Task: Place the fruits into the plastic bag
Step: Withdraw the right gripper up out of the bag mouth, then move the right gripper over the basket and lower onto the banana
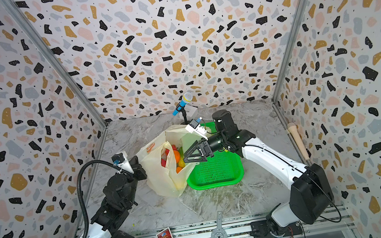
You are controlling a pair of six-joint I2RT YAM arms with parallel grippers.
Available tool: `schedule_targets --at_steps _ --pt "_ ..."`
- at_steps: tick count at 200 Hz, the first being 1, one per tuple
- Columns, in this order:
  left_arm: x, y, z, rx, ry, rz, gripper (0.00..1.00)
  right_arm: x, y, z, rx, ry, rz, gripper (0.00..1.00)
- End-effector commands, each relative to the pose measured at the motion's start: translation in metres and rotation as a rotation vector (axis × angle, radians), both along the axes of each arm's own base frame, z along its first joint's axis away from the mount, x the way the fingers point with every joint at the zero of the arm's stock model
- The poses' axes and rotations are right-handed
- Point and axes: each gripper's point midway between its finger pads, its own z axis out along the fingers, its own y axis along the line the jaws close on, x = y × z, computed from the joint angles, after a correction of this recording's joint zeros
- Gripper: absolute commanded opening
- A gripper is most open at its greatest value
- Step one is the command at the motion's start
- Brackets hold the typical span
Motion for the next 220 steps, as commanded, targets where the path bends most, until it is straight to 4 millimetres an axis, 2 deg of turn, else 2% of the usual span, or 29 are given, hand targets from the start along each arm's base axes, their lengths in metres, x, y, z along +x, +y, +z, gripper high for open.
schedule_targets --at_steps 1,19,33,50,72,90,106,114,130,145,179,212,220 --pt "0.001 0.004 0.006 -0.021 -0.028 0.02 0.0 -0.017 -0.008 0.034 0.088 -0.074 0.074 0.89" --pt "0.0 0.004 0.007 -0.023 -0.032 0.021 0.0 -0.012 -0.01 0.039 0.09 -0.089 0.047 0.9" --pt "-0.001 0.005 0.008 -0.026 -0.036 0.022 0.0 0.008 -0.018 0.046 0.083 -0.12 -0.053 0.9" --pt "-0.001 0.005 0.009 -0.025 -0.037 0.024 0.0 0.048 -0.044 0.057 0.066 -0.142 -0.25 0.9" --pt "-0.002 0.007 0.008 -0.02 -0.036 0.029 0.0 0.115 -0.104 0.061 0.025 -0.107 -0.611 0.9" --pt "-0.002 0.006 0.007 -0.021 -0.034 0.026 0.0 0.161 -0.152 0.038 -0.054 -0.021 -0.894 0.89" --pt "-0.002 0.006 0.007 -0.026 -0.035 0.026 0.0 0.189 -0.18 -0.002 -0.191 0.061 -1.082 0.88" --pt "-0.002 0.006 0.006 -0.027 -0.034 0.026 0.0 0.198 -0.186 -0.025 -0.27 0.097 -1.13 0.87" --pt "-0.002 0.006 0.007 -0.027 -0.035 0.026 0.0 0.211 -0.188 -0.067 -0.421 0.132 -1.161 0.83" --pt "-0.002 0.006 0.007 -0.025 -0.036 0.028 0.0 0.221 -0.177 -0.096 -0.562 0.102 -1.14 0.81" --pt "-0.001 0.007 0.007 -0.02 -0.035 0.03 0.0 0.237 -0.146 -0.141 -0.76 0.039 -1.079 0.79" --pt "-0.001 0.006 0.008 -0.02 -0.036 0.03 0.0 0.255 -0.142 -0.186 -0.976 -0.014 -1.082 0.74" --pt "-0.001 0.006 0.008 -0.02 -0.036 0.03 0.0 0.258 -0.14 -0.197 -1.013 -0.028 -1.077 0.69"
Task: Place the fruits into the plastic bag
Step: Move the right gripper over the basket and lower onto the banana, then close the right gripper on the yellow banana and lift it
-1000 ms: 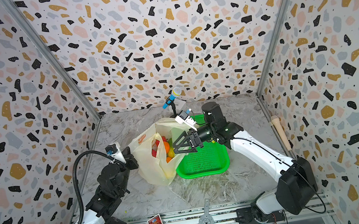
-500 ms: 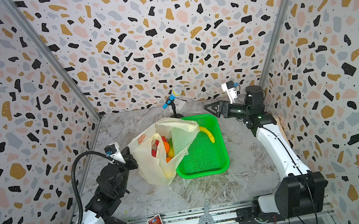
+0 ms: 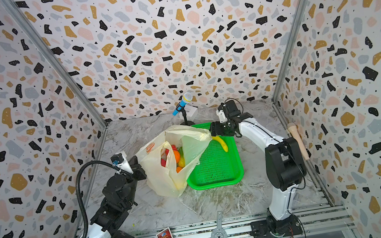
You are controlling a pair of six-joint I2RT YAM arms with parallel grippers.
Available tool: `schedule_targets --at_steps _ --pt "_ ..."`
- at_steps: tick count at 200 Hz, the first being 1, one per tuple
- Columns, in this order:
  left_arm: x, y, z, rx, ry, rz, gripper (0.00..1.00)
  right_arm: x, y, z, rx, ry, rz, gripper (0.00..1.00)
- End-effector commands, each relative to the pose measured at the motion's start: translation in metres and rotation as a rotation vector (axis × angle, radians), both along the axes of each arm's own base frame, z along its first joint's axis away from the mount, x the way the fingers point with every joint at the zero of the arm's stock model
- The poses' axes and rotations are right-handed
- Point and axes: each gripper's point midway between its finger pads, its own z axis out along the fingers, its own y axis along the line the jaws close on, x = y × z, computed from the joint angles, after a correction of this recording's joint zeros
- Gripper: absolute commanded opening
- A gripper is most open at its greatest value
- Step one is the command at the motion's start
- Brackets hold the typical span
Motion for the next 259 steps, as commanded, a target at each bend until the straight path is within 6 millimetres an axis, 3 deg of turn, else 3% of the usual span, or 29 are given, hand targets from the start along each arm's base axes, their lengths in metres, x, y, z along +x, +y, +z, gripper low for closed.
schedule_targets --at_steps 1,35,73,114,119,150,180,206,240,259 --pt "0.001 0.005 0.005 -0.012 -0.027 0.025 0.0 0.01 -0.016 -0.008 -0.197 -0.022 -0.024 0.69" --pt "0.0 0.007 0.007 0.0 -0.03 0.034 0.0 0.016 -0.013 -0.051 -0.354 0.038 0.005 0.65" --pt "-0.003 0.009 0.009 0.013 -0.033 0.038 0.0 0.013 -0.018 -0.083 -0.51 0.054 0.007 0.66" --pt "-0.002 0.009 0.009 0.023 -0.031 0.037 0.0 -0.002 -0.01 -0.108 -0.47 0.105 0.026 0.63" --pt "-0.002 0.009 0.01 0.021 -0.034 0.038 0.0 -0.004 -0.008 -0.109 -0.451 0.11 0.027 0.61" --pt "-0.002 0.008 0.01 0.021 -0.032 0.035 0.0 -0.015 0.003 -0.108 -0.345 0.107 0.021 0.27" --pt "-0.002 0.008 0.011 0.017 -0.033 0.031 0.0 -0.02 0.006 -0.073 -0.257 0.025 0.011 0.08" --pt "-0.001 0.007 0.013 0.01 -0.037 0.026 0.0 -0.026 -0.008 -0.021 -0.14 -0.064 -0.054 0.06" --pt "-0.001 0.005 0.012 -0.003 -0.035 0.022 0.0 -0.032 -0.054 0.073 -0.028 -0.275 -0.206 0.06" --pt "0.0 0.004 0.01 -0.01 -0.032 0.019 0.0 -0.045 -0.056 0.135 0.025 -0.456 -0.185 0.06"
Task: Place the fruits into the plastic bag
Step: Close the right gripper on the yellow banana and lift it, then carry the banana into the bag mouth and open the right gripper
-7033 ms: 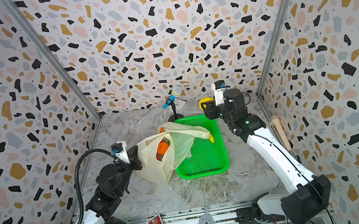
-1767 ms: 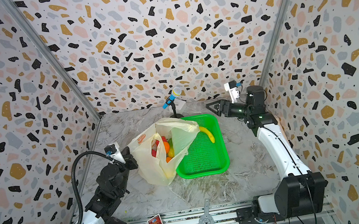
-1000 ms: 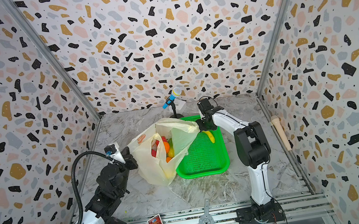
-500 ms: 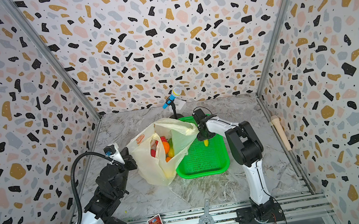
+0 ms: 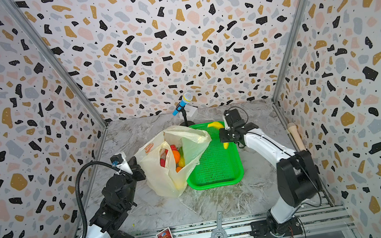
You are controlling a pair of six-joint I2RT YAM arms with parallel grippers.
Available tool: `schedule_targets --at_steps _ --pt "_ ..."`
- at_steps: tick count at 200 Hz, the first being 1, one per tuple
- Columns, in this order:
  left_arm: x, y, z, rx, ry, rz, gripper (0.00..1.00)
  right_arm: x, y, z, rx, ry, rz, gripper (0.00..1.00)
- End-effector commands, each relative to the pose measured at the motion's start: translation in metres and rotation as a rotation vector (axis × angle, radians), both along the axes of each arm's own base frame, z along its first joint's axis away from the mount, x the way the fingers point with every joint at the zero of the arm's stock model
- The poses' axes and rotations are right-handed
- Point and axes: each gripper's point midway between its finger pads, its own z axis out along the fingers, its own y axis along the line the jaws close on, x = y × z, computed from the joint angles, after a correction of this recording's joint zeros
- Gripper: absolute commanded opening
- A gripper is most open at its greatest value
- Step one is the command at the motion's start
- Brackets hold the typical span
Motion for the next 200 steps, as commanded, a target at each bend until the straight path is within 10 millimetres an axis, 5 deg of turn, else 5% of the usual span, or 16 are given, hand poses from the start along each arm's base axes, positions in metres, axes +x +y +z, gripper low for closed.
schedule_targets --at_steps 1,24,45,76,101,132,200 --pt "0.002 0.0 0.011 -0.03 -0.037 0.004 0.0 -0.011 -0.001 0.084 0.079 -0.24 0.015 0.06" --pt "0.003 -0.001 0.01 -0.04 -0.039 0.001 0.0 -0.041 0.041 0.144 0.081 -0.417 0.226 0.08" --pt "0.004 -0.002 0.009 -0.041 -0.034 -0.005 0.0 -0.081 0.103 0.169 0.073 -0.495 0.459 0.08" --pt "0.005 -0.003 0.01 -0.041 -0.034 -0.007 0.0 -0.132 0.181 0.158 0.12 -0.468 0.725 0.08" --pt "0.004 -0.002 0.014 -0.041 -0.042 0.0 0.0 -0.14 0.219 0.12 0.152 -0.349 0.792 0.08" --pt "0.002 0.0 0.016 -0.035 -0.043 0.004 0.0 -0.119 0.234 0.083 0.135 -0.217 0.708 0.08" --pt "-0.001 0.002 0.014 -0.02 -0.047 0.002 0.0 -0.058 0.213 0.021 0.009 -0.05 0.514 0.08"
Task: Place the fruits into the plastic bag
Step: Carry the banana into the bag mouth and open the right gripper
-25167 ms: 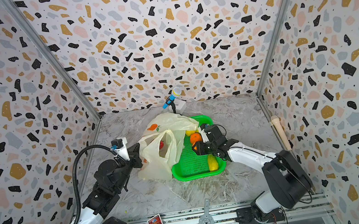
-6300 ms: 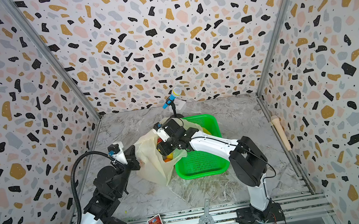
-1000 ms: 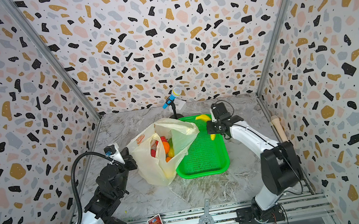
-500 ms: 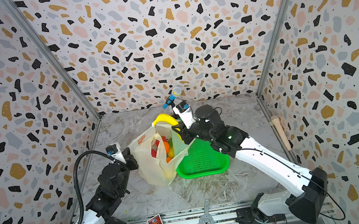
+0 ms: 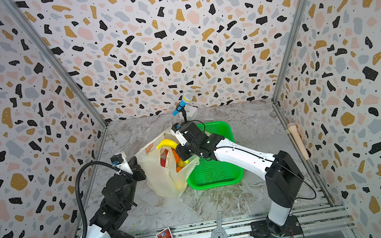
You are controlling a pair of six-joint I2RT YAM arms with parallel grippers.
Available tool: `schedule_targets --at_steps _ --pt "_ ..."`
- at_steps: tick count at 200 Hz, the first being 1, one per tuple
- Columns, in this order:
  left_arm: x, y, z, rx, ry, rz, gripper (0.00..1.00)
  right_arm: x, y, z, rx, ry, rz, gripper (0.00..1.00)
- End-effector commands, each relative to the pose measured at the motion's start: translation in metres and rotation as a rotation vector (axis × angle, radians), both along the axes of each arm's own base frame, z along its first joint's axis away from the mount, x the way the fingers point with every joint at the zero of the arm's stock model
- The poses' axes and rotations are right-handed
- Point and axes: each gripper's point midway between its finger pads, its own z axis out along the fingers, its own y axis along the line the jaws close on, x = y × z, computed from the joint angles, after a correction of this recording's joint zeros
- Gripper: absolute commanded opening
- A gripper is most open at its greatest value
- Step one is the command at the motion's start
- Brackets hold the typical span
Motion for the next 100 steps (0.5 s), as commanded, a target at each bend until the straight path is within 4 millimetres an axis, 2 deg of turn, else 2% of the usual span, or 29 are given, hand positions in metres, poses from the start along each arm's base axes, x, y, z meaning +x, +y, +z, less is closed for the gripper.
schedule_targets --at_steps 1,57,100 --pt "-0.001 0.004 0.014 -0.012 -0.047 0.012 0.0 0.021 -0.012 0.01 -0.001 0.004 -0.081 0.08" --pt "-0.004 0.007 0.018 -0.01 -0.068 0.021 0.0 0.041 0.006 -0.022 -0.104 0.064 -0.082 0.1" --pt "-0.005 0.009 0.017 -0.002 -0.066 0.03 0.0 0.028 0.037 -0.029 -0.1 0.083 -0.011 0.11"
